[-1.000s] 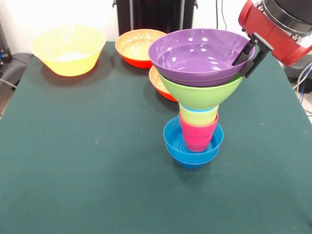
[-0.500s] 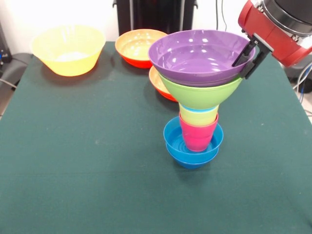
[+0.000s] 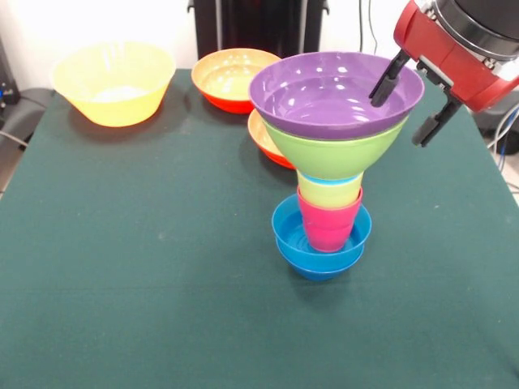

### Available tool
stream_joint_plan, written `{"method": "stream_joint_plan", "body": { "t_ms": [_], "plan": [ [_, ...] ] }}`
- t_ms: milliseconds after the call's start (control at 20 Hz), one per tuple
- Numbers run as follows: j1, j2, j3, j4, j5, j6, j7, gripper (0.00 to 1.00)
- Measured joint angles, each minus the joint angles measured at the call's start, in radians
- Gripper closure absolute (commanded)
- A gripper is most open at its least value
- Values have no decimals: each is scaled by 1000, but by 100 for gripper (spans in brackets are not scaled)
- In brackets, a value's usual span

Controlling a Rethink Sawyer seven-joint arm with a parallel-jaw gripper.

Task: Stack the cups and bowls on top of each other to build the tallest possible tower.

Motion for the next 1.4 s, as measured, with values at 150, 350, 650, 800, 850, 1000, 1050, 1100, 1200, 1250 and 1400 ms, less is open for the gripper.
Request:
{"method": "stream_joint_plan", "body": {
  "t_ms": [150,350,650,800,850,1000,1050,1100,1200,1250,1400],
  "plan": [
    [-2,0,0,-4,0,0,0,0],
    [-3,0,0,-8,0,0,0,0],
    [-5,0,-2,-20,0,0,0,0],
    [-7,0,-2,-31,0,0,0,0],
    [-8,0,-2,-33,0,0,0,0],
    [-8,0,-2,-36,0,0,0,0],
    [-8,0,-2,-37,0,0,0,0],
    [-8,0,-2,-36,0,0,0,0],
    [-8,0,-2,-36,0,0,0,0],
    [-9,0,-2,-36,0,-1,0,0],
    [-11,0,-2,-37,0,-10,0,0]
  ]
}}
